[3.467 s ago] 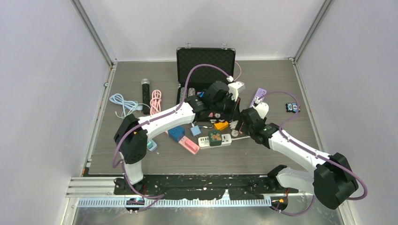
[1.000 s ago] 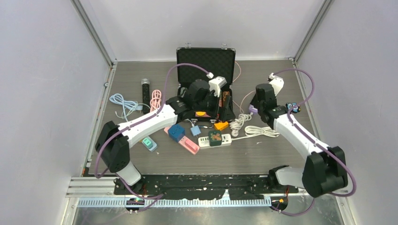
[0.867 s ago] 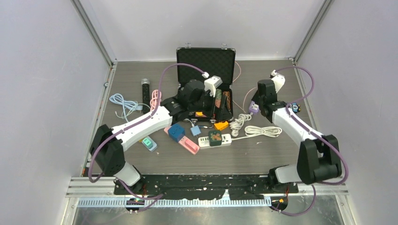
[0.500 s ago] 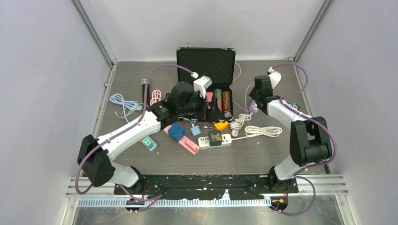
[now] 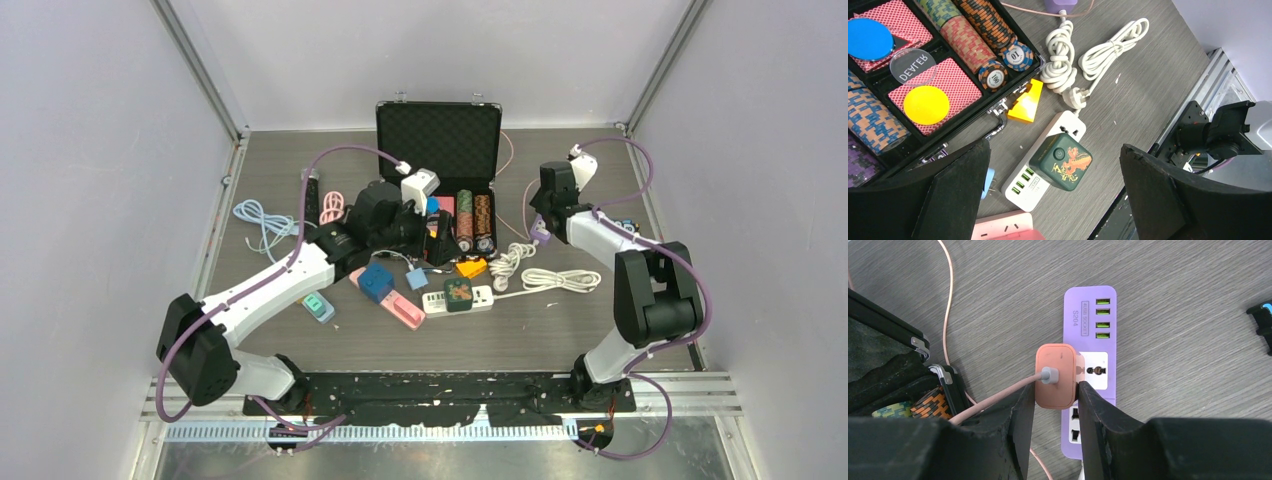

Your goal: Insert the plug

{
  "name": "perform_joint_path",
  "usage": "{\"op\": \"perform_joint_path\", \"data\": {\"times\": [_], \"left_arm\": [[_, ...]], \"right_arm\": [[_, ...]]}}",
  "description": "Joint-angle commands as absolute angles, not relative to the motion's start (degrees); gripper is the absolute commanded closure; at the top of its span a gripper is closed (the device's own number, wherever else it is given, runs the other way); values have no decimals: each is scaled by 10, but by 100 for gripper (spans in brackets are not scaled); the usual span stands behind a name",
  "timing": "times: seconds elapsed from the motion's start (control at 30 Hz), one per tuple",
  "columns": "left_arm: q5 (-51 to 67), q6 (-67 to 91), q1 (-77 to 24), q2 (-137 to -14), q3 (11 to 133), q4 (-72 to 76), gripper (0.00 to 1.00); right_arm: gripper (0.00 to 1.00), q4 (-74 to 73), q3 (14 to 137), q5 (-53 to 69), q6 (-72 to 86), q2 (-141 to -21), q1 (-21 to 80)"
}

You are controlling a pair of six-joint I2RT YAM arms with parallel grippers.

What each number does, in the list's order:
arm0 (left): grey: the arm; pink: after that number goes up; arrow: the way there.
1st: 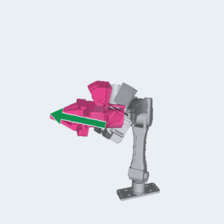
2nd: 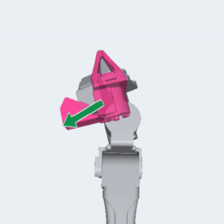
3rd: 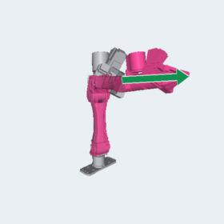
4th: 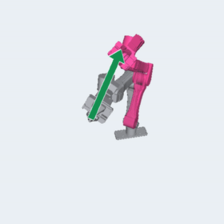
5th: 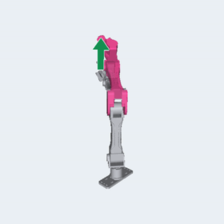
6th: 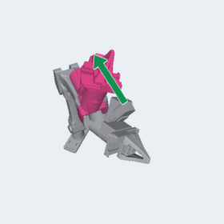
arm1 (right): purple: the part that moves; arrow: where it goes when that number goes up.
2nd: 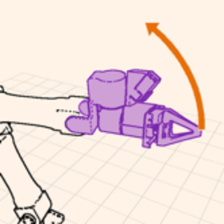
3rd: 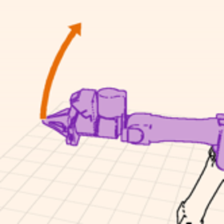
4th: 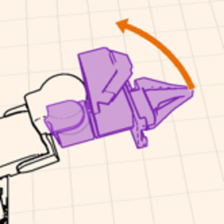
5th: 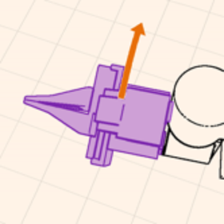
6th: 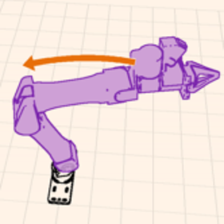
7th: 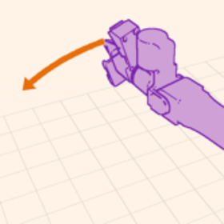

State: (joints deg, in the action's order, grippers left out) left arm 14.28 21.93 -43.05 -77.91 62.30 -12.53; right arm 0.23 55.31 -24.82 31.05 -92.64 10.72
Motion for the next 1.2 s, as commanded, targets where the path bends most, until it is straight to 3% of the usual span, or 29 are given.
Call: {"op": "perform_joint_path", "data": {"times": [0.0,0.7,1.17], "left_arm": [[140,209,-427,-760,616,-120,0],[141,207,-421,-760,616,-129,0],[138,207,-417,-748,607,-129,0]], "right_arm": [[95,20,571,-269,319,-931,101],[95,5,563,-245,325,-967,90],[95,4,491,-229,400,-961,96]]}}
